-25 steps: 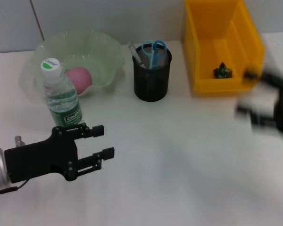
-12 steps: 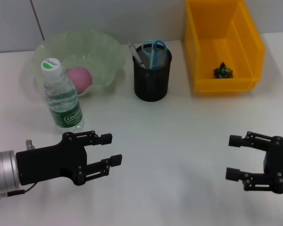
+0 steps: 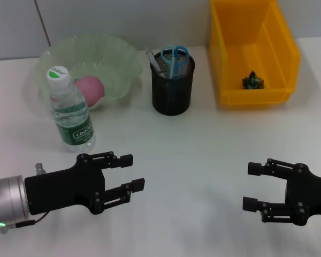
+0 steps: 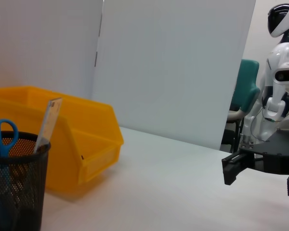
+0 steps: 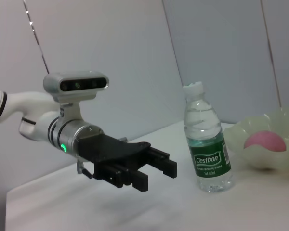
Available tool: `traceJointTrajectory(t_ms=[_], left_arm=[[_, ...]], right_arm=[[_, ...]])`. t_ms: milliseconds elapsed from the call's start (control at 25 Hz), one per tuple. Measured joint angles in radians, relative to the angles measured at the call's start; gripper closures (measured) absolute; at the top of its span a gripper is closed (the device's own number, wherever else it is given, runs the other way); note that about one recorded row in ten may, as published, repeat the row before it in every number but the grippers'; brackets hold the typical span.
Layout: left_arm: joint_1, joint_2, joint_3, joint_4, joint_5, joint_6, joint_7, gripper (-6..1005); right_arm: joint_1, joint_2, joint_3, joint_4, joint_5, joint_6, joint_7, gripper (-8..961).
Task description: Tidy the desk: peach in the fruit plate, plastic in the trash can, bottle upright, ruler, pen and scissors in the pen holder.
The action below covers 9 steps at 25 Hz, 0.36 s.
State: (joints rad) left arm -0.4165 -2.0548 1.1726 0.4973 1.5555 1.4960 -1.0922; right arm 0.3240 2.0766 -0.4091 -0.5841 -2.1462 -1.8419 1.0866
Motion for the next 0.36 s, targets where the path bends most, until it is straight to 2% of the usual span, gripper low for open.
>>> traceJointTrajectory(t_ms=[360], left_arm=[[0.011, -0.007, -0.001, -0.003, -0.002, -0.001, 0.010, 426]], right_arm=[[0.008, 0.000, 0.004, 0.032, 0.017, 0.030, -0.013, 113]])
